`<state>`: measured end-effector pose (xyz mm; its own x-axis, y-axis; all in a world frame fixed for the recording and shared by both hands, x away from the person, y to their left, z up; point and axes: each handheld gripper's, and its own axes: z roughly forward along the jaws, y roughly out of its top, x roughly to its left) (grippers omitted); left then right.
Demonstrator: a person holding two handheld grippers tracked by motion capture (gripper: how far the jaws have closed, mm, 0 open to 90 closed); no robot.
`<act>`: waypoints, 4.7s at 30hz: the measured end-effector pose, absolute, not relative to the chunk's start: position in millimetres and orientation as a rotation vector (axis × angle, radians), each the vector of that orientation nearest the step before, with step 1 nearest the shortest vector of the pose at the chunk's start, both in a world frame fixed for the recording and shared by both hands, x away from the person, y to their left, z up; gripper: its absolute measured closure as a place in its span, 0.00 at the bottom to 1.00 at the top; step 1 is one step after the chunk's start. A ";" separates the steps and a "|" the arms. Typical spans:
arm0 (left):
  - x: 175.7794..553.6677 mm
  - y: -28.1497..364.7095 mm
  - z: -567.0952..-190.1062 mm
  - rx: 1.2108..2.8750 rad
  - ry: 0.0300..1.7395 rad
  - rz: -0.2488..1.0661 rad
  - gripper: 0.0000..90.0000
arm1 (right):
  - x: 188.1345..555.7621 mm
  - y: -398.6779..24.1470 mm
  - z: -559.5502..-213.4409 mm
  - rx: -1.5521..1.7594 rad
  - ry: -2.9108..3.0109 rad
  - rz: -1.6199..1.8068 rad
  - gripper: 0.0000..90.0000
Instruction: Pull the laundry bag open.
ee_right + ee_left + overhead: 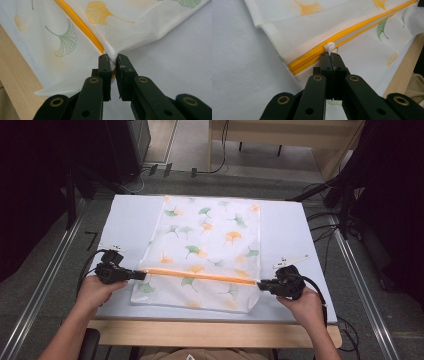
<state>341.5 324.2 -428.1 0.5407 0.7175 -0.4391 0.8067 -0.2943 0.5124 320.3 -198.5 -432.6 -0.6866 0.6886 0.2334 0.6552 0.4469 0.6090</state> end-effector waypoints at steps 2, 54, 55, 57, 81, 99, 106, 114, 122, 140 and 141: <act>341.1 324.1 -427.8 2.070 1.229 -0.161 1.00 | 320.4 -198.4 -432.8 1.222 2.633 1.073 0.94; 336.0 347.3 -428.2 2.039 1.275 -0.143 1.00 | 325.0 -205.9 -436.5 1.256 2.629 1.044 0.94; 336.0 346.7 -428.4 2.040 1.274 -0.145 1.00 | 325.6 -206.7 -437.4 1.259 2.631 1.037 0.94; 336.0 345.1 -429.3 2.049 1.268 -0.149 1.00 | 326.9 -207.7 -439.0 1.259 2.631 1.033 0.94; 337.3 329.8 -436.6 2.088 1.254 -0.186 1.00 | 338.7 -221.4 -452.8 1.309 2.579 1.027 0.88; 335.7 329.2 -432.8 2.112 1.210 -0.061 0.74 | 337.3 -219.9 -448.9 1.292 2.543 1.076 0.68; 337.5 333.1 -431.1 2.073 1.221 -0.015 0.59 | 337.8 -221.9 -447.3 1.304 2.511 1.102 0.62; 338.2 334.5 -431.0 2.058 1.233 0.023 0.49 | 337.2 -222.2 -447.4 1.291 2.491 1.112 0.55; 340.1 337.2 -430.4 2.053 1.237 0.103 0.42 | 335.8 -227.4 -445.3 1.239 2.459 1.192 0.46; 342.5 350.0 -428.2 2.030 1.272 0.225 0.39 | 335.9 -264.6 -449.8 1.297 2.268 1.204 0.33; 342.9 350.9 -428.4 2.028 1.273 0.226 0.38 | 336.0 -267.2 -450.4 1.308 2.257 1.198 0.33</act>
